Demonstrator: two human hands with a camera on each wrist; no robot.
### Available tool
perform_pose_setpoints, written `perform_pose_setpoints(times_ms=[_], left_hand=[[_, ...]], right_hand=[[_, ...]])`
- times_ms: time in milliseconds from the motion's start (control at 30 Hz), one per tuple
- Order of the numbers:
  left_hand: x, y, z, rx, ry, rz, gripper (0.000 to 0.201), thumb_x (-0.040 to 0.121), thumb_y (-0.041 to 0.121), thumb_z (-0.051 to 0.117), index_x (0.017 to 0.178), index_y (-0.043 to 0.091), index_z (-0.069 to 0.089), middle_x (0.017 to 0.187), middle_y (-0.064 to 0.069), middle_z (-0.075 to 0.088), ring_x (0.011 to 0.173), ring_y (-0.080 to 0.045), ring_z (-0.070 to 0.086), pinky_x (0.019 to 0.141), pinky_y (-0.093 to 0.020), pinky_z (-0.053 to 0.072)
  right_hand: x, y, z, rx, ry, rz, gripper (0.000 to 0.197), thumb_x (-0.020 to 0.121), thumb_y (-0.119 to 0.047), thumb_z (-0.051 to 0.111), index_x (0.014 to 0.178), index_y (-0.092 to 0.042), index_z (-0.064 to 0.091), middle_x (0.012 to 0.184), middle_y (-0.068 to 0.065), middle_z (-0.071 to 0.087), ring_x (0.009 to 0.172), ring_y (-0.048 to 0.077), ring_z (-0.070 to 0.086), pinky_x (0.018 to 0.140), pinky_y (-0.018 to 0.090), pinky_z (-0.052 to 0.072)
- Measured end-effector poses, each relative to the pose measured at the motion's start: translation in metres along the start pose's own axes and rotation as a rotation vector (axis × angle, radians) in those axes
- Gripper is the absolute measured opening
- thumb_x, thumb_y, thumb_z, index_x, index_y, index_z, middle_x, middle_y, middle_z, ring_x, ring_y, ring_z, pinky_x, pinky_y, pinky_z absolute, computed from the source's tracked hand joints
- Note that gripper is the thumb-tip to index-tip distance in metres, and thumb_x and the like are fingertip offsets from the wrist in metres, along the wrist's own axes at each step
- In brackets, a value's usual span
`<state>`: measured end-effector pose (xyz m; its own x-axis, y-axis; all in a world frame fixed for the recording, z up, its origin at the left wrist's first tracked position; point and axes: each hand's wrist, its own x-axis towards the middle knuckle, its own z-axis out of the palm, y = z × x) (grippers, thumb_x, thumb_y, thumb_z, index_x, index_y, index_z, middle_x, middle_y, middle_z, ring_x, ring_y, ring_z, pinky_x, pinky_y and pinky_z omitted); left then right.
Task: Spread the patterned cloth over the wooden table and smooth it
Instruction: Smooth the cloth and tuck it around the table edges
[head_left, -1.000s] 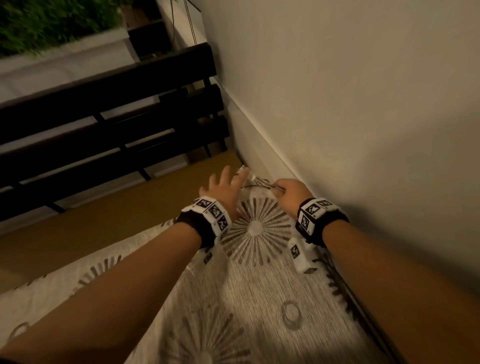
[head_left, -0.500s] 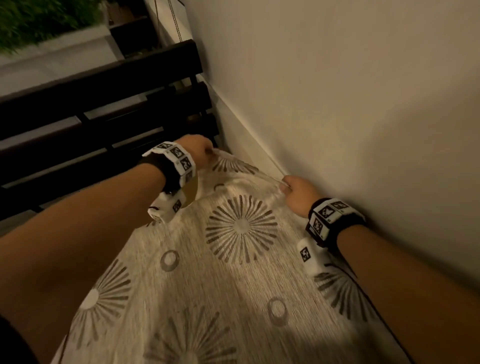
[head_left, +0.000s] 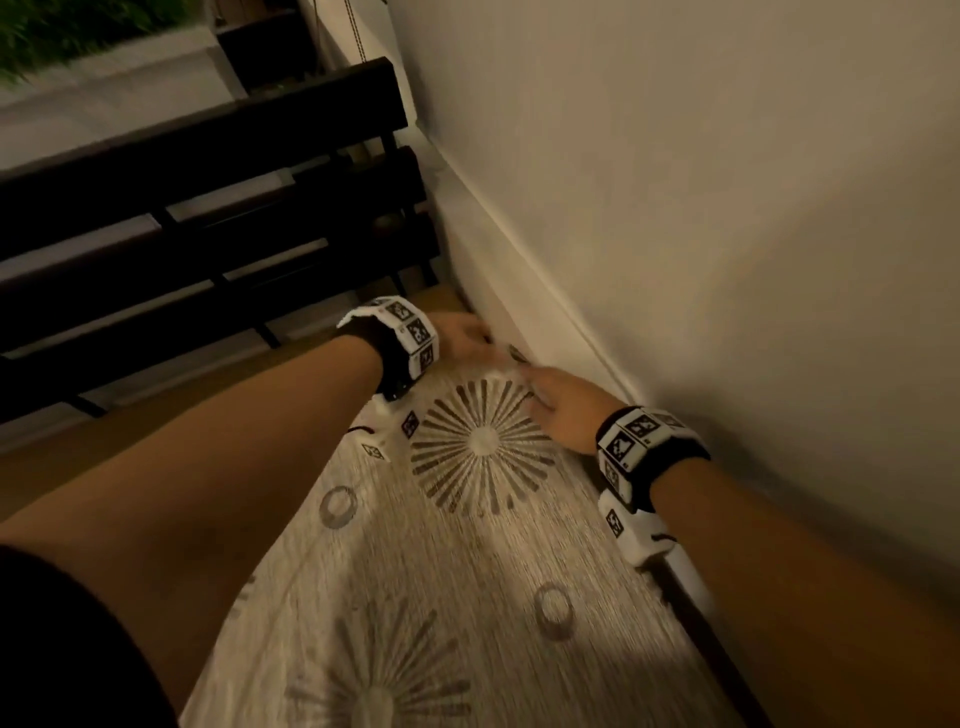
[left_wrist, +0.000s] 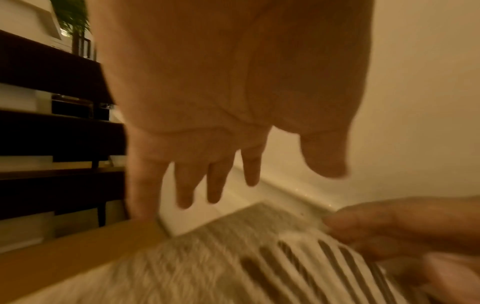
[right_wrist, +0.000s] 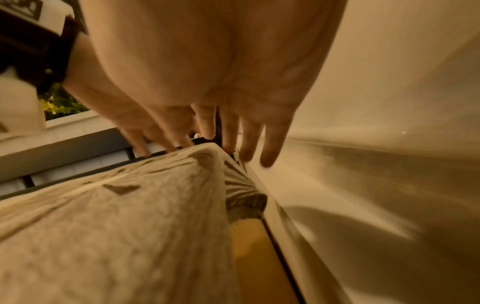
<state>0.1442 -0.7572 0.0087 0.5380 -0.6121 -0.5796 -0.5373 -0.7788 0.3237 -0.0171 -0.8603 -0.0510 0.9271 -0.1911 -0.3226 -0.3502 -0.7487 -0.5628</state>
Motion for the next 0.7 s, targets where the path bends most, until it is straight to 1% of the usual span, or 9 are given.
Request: perform_pose_setpoints(times_ms=[67,133,200,267,333,467,567,633,700], left_hand=[[0.001,-0.011,0.017,0.125,-0.123,-0.077,0.087,0.083,0.054,0.063,0.149,0.016,0.022,0.153,-0.005,0.032,0.14,-0.026,0.032,0.111,-0.033,0.028],[0.01,-0.026,0.028,0.205,-0.128,-0.115,0.108,0.067,0.066,0.071,0.15,0.023,0.016,0.154,-0.004,0.032,0.137,-0.028,0.036,0.113,-0.045,0.031],[0.013,-0.034,0.031,0.23,-0.105,-0.112,0.115,0.059,0.072,0.071,0.149,0.026,0.016,0.152,-0.004,0.036,0.133,-0.029,0.041,0.109,-0.048,0.036],[0.015,-0.041,0.034,0.177,-0.116,-0.148,0.111,0.062,0.072,0.069,0.148,0.022,0.019,0.15,-0.003,0.038,0.132,-0.03,0.042,0.109,-0.047,0.035],[0.016,-0.046,0.038,0.066,-0.119,-0.167,0.102,0.065,0.07,0.069,0.143,0.017,0.032,0.144,-0.003,0.044,0.127,-0.028,0.046,0.108,-0.047,0.037],[0.018,-0.05,0.042,0.008,-0.104,-0.179,0.11,0.059,0.077,0.065,0.142,0.014,0.033,0.142,-0.007,0.046,0.126,-0.03,0.047,0.106,-0.047,0.038],[0.016,-0.048,0.043,0.028,-0.097,-0.196,0.111,0.061,0.079,0.061,0.144,0.016,0.026,0.148,-0.007,0.037,0.132,-0.033,0.039,0.108,-0.048,0.035],[0.012,-0.042,0.042,0.198,-0.074,-0.199,0.119,0.057,0.087,0.051,0.15,0.024,0.011,0.159,-0.009,0.014,0.143,-0.037,0.02,0.114,-0.054,0.022],[0.0,-0.028,0.043,0.41,0.059,-0.093,0.108,0.072,0.076,0.053,0.151,0.03,-0.004,0.161,-0.005,-0.006,0.147,-0.037,-0.001,0.115,-0.058,0.011]], right_hand=[[-0.002,-0.002,0.001,0.055,-0.151,0.047,0.072,0.094,-0.044,0.049,0.152,-0.029,0.011,0.145,0.007,0.046,0.129,0.028,0.048,0.108,0.035,0.038],[-0.002,-0.004,0.001,0.036,-0.202,0.053,0.084,0.092,-0.04,0.056,0.153,-0.027,0.0,0.147,0.008,0.045,0.13,0.027,0.047,0.109,0.033,0.036],[-0.002,-0.002,0.002,0.066,-0.18,0.046,0.082,0.09,-0.04,0.058,0.152,-0.024,0.007,0.144,0.006,0.048,0.128,0.026,0.049,0.108,0.033,0.037],[-0.002,0.0,0.003,0.076,-0.187,0.084,0.068,0.09,-0.044,0.057,0.147,-0.021,0.028,0.142,0.005,0.05,0.126,0.024,0.05,0.108,0.033,0.038],[0.0,0.004,0.006,0.076,-0.231,0.13,0.062,0.089,-0.049,0.056,0.141,-0.019,0.04,0.14,0.005,0.052,0.125,0.023,0.051,0.107,0.034,0.039],[0.003,-0.001,-0.005,-0.076,-0.384,0.226,0.072,0.09,-0.059,0.047,0.141,-0.008,0.042,0.141,0.012,0.049,0.123,0.027,0.051,0.101,0.035,0.044],[-0.005,-0.002,-0.007,-0.266,-0.503,0.324,0.071,0.096,-0.057,0.033,0.142,-0.003,0.038,0.144,0.018,0.045,0.128,0.03,0.048,0.103,0.033,0.038],[-0.02,-0.004,-0.006,-0.385,-0.398,0.313,0.063,0.1,-0.05,0.028,0.139,-0.002,0.041,0.142,0.019,0.048,0.127,0.031,0.049,0.103,0.034,0.038],[-0.023,0.001,0.0,-0.262,-0.202,0.261,0.056,0.098,-0.045,0.033,0.138,-0.008,0.039,0.134,0.019,0.054,0.115,0.033,0.057,0.098,0.038,0.046]])
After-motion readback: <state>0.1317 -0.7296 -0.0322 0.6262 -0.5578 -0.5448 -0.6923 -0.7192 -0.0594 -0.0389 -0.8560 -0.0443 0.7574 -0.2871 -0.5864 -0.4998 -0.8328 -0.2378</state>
